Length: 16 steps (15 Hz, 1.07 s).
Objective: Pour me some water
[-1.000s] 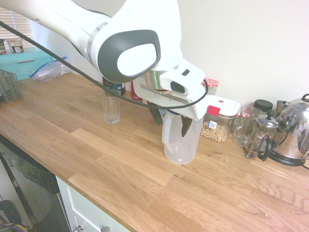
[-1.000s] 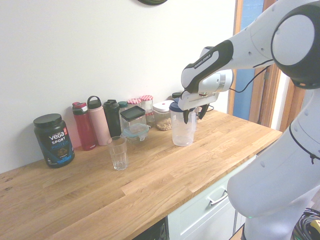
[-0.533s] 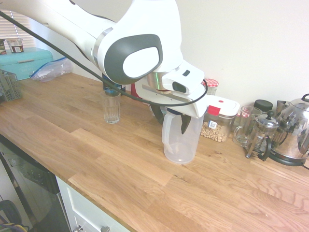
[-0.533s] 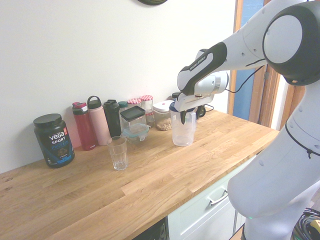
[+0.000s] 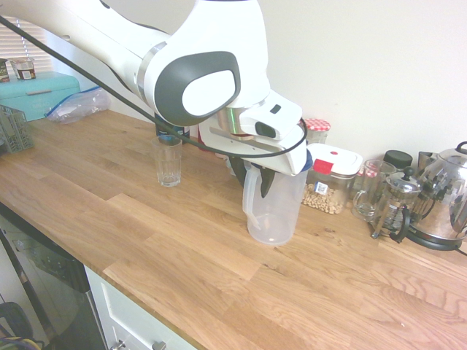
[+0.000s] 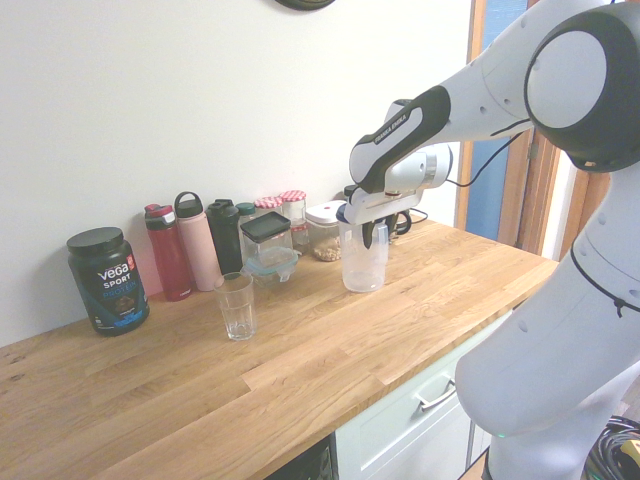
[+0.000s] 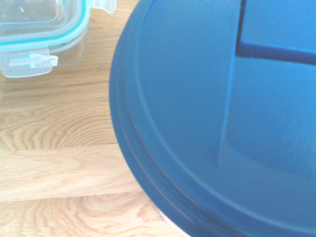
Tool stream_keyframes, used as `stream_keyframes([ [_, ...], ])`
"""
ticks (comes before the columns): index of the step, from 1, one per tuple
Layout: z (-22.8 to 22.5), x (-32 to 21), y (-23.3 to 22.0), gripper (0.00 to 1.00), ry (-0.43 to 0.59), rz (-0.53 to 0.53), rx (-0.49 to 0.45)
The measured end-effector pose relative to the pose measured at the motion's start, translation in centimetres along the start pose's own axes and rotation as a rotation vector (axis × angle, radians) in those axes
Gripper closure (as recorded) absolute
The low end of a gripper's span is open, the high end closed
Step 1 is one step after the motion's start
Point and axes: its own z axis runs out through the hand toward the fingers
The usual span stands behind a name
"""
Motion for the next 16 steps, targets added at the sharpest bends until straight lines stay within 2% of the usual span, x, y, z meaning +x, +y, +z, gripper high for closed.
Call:
stream_keyframes([
  [7,-0.5,0.3,1.2,1.0,0.009,0.024,-0.004],
  [10,-2.4,0.4,1.8,1.0,0.02,0.014,0.002],
  [13,-8.0,-0.9,1.3,1.0,-0.017,-0.061,0.045],
  [16,-12.3,-3.3,-1.4,1.0,-0.107,-0.21,0.067],
])
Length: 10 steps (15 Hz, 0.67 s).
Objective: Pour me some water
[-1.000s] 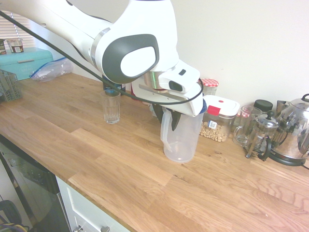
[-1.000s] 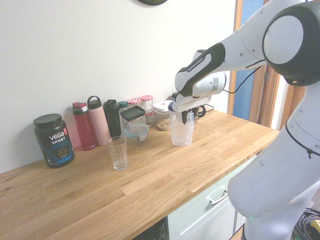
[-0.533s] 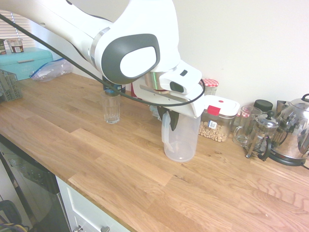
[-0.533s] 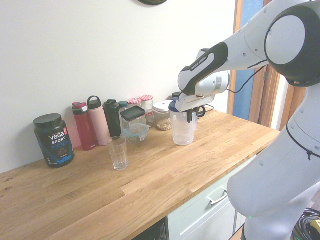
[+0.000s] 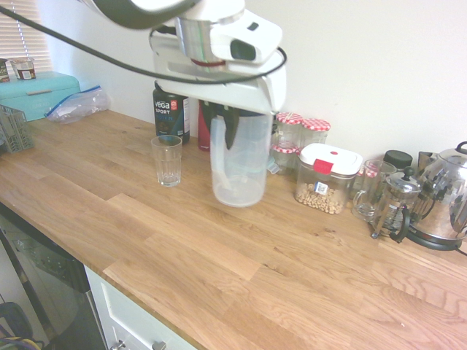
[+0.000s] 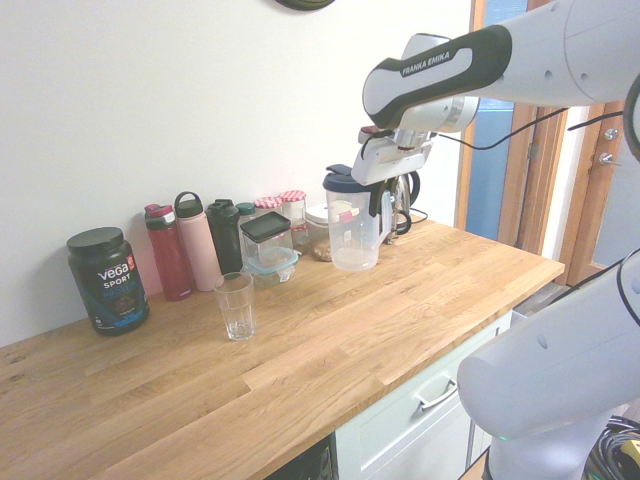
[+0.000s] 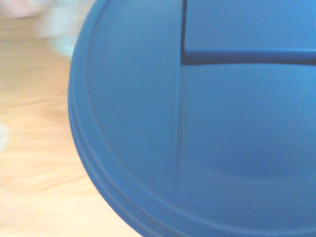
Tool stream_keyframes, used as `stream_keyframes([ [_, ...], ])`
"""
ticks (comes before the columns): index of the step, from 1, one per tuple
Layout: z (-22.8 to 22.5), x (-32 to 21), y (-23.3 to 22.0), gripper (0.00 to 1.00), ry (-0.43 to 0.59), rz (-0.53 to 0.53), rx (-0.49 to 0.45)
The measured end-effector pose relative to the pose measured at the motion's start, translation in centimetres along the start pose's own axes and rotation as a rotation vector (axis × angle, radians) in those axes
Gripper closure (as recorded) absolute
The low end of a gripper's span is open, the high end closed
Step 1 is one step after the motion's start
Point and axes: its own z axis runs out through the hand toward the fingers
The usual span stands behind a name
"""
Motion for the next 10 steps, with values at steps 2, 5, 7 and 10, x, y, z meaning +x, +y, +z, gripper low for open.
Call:
stream_keyframes([
  [2,0.0,-1.5,-2.4,1.0,-0.062,-0.111,-0.028],
  [5,0.4,-3.4,-4.7,1.0,-0.144,-0.273,-0.101],
  [7,0.4,-3.9,-6.7,1.0,-0.169,-0.382,-0.142],
  [10,1.8,-4.1,-11.6,1.0,-0.186,-0.541,-0.225],
])
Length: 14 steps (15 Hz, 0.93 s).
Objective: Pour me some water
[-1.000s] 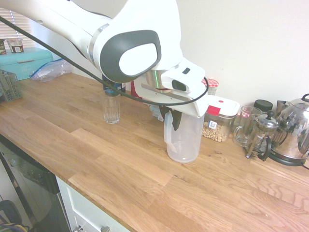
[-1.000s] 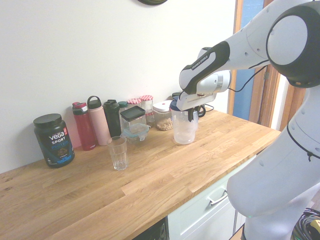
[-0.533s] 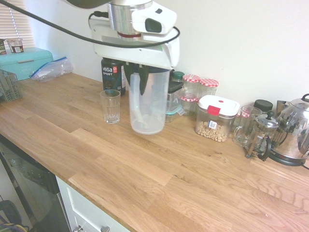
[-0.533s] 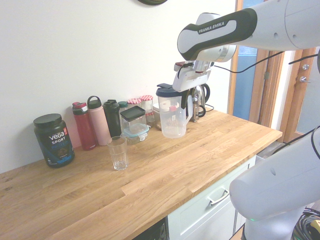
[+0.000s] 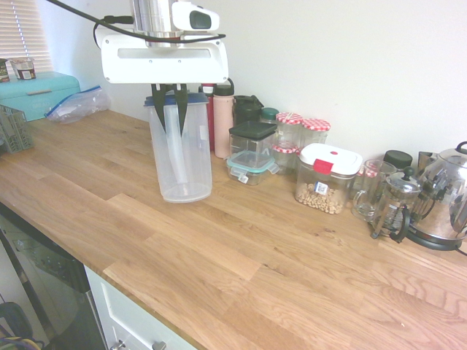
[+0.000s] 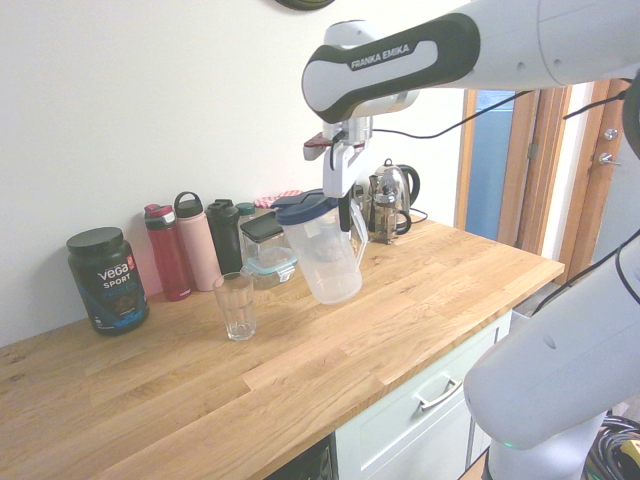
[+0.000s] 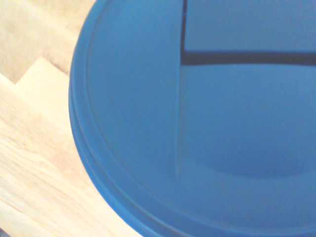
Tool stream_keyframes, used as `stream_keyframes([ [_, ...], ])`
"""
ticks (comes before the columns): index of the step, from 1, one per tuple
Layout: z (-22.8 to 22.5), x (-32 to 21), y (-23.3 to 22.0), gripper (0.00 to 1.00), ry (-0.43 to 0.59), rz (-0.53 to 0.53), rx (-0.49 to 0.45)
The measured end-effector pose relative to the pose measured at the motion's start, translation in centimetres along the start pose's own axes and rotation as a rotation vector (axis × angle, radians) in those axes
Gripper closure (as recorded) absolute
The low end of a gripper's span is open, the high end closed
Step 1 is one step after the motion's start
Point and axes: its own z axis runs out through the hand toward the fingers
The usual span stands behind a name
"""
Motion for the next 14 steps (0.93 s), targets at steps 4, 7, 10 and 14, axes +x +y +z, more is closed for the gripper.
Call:
stream_keyframes([
  [4,2.7,4.4,-5.4,1.0,-0.05,-0.097,-0.089],
  [7,3.6,6.2,-8.1,1.0,-0.05,-0.128,-0.155],
  [10,4.0,7.2,-9.1,1.0,-0.062,-0.17,-0.249],
  [14,5.3,8.4,-12.1,1.0,-0.086,-0.245,-0.376],
])
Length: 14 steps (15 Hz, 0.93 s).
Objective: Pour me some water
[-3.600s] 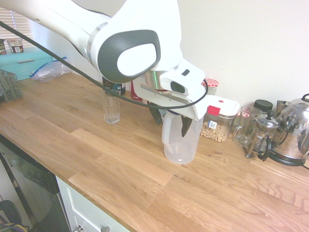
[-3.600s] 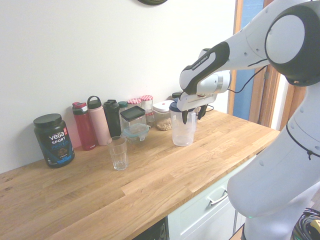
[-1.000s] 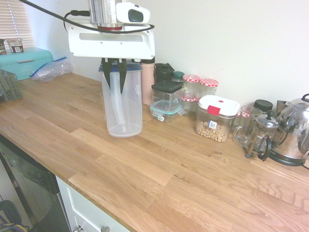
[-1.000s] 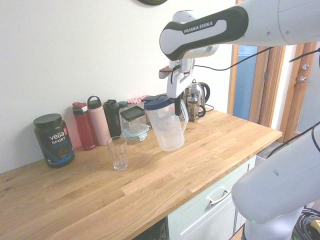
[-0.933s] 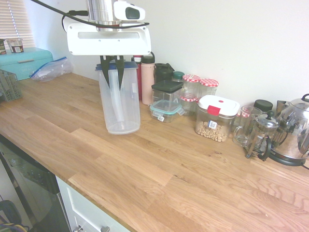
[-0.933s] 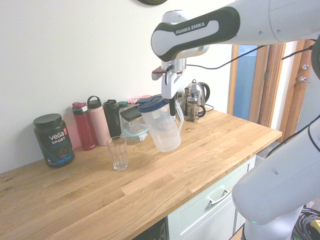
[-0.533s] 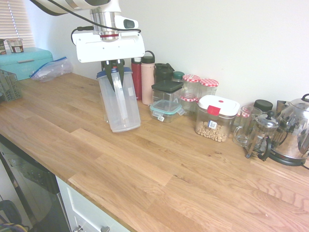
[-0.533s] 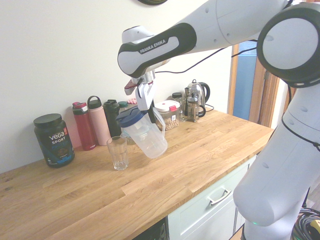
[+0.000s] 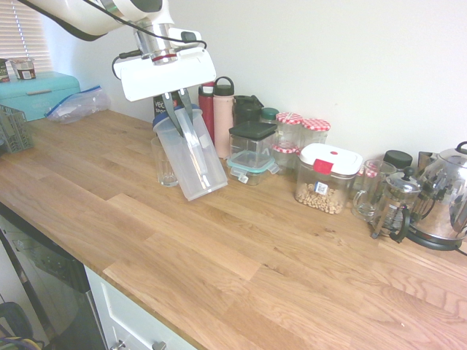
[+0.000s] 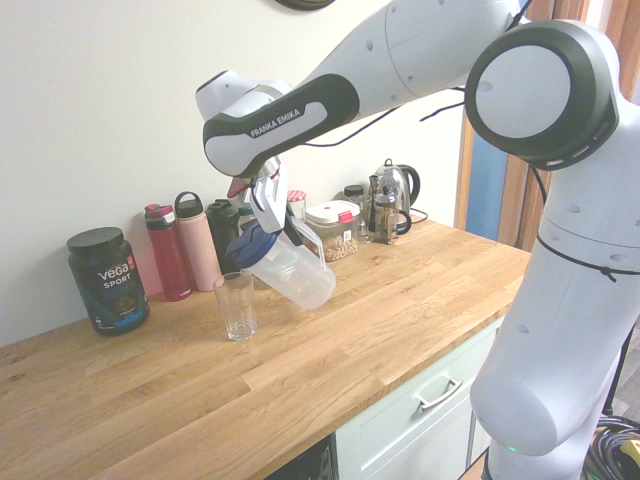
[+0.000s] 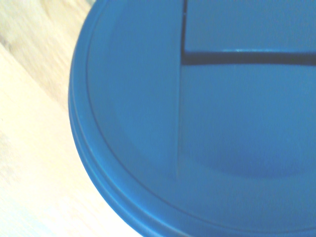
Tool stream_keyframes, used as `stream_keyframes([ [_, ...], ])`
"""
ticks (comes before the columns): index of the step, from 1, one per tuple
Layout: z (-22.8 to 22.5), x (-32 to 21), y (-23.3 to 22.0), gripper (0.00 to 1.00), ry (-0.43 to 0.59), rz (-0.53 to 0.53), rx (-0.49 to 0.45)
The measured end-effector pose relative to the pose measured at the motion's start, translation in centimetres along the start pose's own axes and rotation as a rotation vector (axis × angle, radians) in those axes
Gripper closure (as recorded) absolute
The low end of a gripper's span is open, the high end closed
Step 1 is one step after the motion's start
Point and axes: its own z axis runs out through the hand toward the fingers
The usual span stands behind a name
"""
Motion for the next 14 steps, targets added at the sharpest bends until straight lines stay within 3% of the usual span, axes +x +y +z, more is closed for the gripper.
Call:
stream_keyframes([
  [4,0.0,3.0,-3.3,1.0,-0.03,-0.052,-0.119],
  [14,-3.5,4.7,-5.2,1.0,-0.029,-0.114,-0.253],
])
